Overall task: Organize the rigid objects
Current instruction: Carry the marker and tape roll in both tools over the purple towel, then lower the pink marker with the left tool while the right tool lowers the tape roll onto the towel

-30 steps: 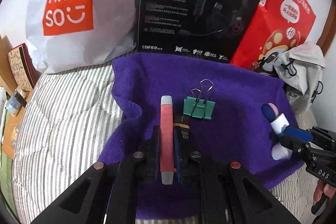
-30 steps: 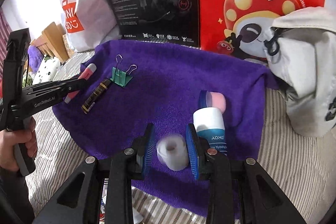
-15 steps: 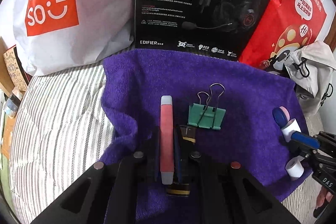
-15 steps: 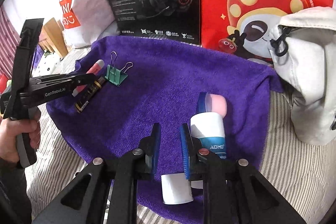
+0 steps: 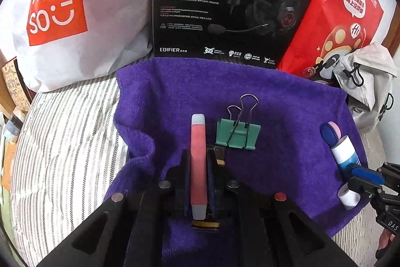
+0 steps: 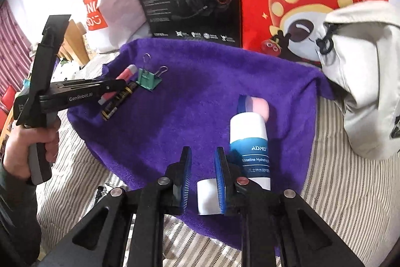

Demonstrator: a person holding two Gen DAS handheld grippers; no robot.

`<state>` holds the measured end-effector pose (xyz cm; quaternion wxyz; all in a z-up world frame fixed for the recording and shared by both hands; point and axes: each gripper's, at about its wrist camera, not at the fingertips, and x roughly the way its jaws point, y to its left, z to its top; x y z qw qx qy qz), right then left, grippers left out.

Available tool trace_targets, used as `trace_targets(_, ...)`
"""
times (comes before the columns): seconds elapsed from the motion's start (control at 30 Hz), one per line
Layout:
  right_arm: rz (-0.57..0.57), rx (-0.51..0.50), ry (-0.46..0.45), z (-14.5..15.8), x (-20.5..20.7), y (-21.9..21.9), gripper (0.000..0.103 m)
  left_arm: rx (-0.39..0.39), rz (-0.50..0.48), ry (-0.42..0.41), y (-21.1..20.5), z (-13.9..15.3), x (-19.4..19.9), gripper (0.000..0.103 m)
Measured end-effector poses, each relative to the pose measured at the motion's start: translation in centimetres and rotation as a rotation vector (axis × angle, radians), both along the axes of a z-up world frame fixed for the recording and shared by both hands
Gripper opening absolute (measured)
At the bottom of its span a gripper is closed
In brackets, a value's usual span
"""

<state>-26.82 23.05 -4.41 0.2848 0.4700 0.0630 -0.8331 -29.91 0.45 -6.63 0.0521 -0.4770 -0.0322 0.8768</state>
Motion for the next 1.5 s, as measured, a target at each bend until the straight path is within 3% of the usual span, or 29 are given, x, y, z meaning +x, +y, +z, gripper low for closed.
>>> trace_targets(0.2,0.014,-0.012,-0.021,0.2,0.3,0.4,0.019,0.008,0.001,-0.001,-0.4,0.0,0.0,0.012)
trace_targets(0.6,0.042,0.102,-0.038,-0.7,0.5,0.6,0.021,0.011,-0.025,-0.002,0.0,0.0,0.3,0.012)
trace_targets(0.67,0.051,0.123,-0.038,-0.7,0.6,0.4,0.025,0.009,-0.029,-0.003,0.1,0.0,0.4,0.012)
trace_targets(0.73,0.077,0.161,-0.046,-1.0,0.7,-0.1,0.039,0.005,-0.031,-0.003,0.2,0.0,0.4,0.012)
trace_targets(0.87,0.085,0.187,-0.056,-1.4,0.4,-0.4,0.039,0.008,-0.024,0.001,0.1,0.0,0.4,0.012)
trace_targets(1.0,0.081,0.200,-0.041,-1.8,0.4,-0.7,0.030,-0.004,-0.015,-0.004,-0.3,-0.1,0.3,0.012)
trace_targets(1.5,0.021,0.039,-0.023,-0.2,-3.1,-2.2,0.029,-0.020,-0.010,-0.017,-0.9,-0.4,-0.4,0.012)
